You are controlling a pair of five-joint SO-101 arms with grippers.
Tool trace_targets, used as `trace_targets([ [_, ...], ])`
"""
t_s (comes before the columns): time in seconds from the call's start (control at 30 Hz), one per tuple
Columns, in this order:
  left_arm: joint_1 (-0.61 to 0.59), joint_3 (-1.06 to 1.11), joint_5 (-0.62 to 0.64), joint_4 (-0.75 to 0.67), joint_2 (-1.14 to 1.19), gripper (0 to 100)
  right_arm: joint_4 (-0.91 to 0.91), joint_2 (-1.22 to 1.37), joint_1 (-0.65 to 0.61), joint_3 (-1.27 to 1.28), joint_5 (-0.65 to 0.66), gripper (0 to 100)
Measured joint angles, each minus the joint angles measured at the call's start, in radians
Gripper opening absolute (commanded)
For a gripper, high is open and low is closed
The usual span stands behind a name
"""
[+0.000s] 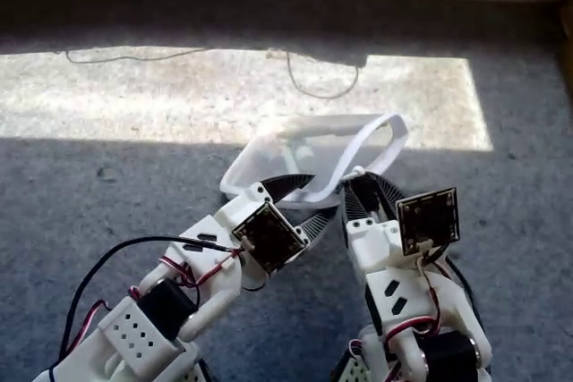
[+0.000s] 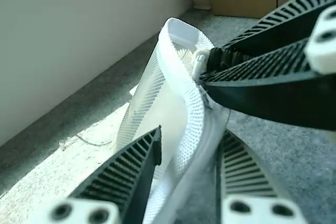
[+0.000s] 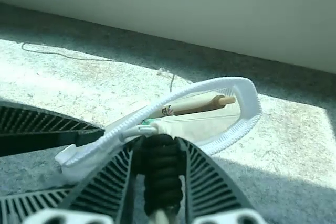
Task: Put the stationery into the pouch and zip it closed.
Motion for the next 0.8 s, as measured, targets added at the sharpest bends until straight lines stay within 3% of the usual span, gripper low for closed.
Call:
trace_targets([
  [0.33,0.075,0.026,-0.029,-0.021,0.0,1,0.009,0.0,0.0,-0.002,0.0,0.5],
  [0.8,0.058,0.028,-0.075,-0.023,0.0,1,-0.005,0.0,0.077,-0.002,-0.002,0.5],
])
